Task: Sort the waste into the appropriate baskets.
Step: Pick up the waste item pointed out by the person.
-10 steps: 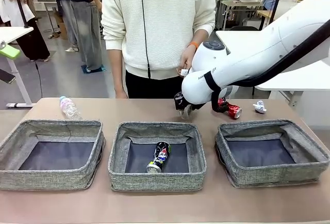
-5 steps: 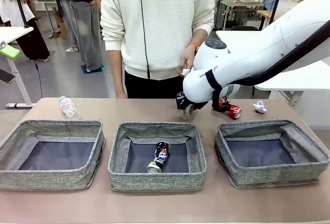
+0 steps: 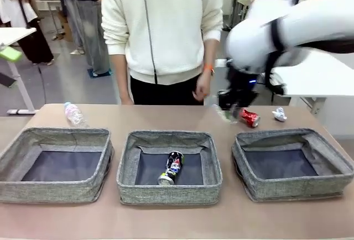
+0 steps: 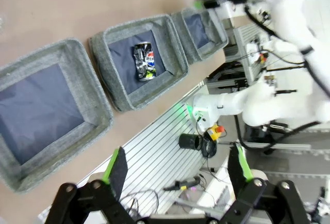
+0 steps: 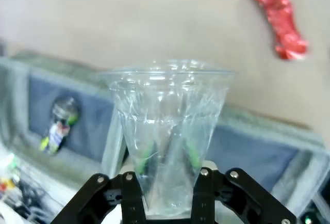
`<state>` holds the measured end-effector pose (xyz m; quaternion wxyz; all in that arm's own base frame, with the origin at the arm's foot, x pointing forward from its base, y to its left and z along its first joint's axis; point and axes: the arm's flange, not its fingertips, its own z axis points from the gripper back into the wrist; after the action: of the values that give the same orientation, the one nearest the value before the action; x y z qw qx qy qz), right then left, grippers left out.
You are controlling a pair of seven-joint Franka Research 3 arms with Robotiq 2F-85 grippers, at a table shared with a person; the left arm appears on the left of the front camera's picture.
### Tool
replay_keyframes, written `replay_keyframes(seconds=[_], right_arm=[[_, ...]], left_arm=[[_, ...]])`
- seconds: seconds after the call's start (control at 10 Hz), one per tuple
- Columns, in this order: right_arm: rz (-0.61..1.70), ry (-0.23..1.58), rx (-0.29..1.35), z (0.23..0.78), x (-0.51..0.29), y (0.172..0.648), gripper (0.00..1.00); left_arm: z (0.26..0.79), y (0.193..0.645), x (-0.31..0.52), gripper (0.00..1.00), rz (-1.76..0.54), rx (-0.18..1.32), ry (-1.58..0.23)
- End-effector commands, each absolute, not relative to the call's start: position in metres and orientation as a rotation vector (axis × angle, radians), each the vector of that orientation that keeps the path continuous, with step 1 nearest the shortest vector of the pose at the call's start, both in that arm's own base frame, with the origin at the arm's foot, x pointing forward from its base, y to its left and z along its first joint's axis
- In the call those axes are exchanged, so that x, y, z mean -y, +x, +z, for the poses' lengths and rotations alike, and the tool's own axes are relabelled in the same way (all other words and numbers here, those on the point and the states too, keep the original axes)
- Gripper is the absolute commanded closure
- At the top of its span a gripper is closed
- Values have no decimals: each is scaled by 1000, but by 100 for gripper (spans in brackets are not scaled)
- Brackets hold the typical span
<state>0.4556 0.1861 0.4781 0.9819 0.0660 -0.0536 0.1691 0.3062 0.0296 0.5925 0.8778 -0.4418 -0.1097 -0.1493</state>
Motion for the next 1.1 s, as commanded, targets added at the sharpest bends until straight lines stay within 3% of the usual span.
replay_keyframes(seconds=[0.0,0.1,0.2,0.3,0.4,0.6,0.8,0.9,1.0], right_arm=[[409,200,306,537,-174,357,71],[403,193,406,541,-184,328,71],[366,235,401,533,-186,326,71],[322,350,302,503,-169,365,71],[392,182,354,564,-183,330,71],[264,245,381,537,-207,337,70],[208,261,387,600,-287,348,70],[4,268,404,640,-323,354,70],[-37,269,389,675,-358,353,70]], left_arm=[[593,305,-32,0,-330,236,-934],[593,305,-32,0,-330,236,-934],[593,305,-32,0,-330,236,-934],[593,305,-32,0,-330,236,-934],[593,305,-32,0,-330,236,-934],[593,305,-32,0,-330,236,-934],[593,305,-32,0,-330,236,-934],[593,305,-32,0,-330,236,-934],[593,305,-32,0,-330,236,-934]])
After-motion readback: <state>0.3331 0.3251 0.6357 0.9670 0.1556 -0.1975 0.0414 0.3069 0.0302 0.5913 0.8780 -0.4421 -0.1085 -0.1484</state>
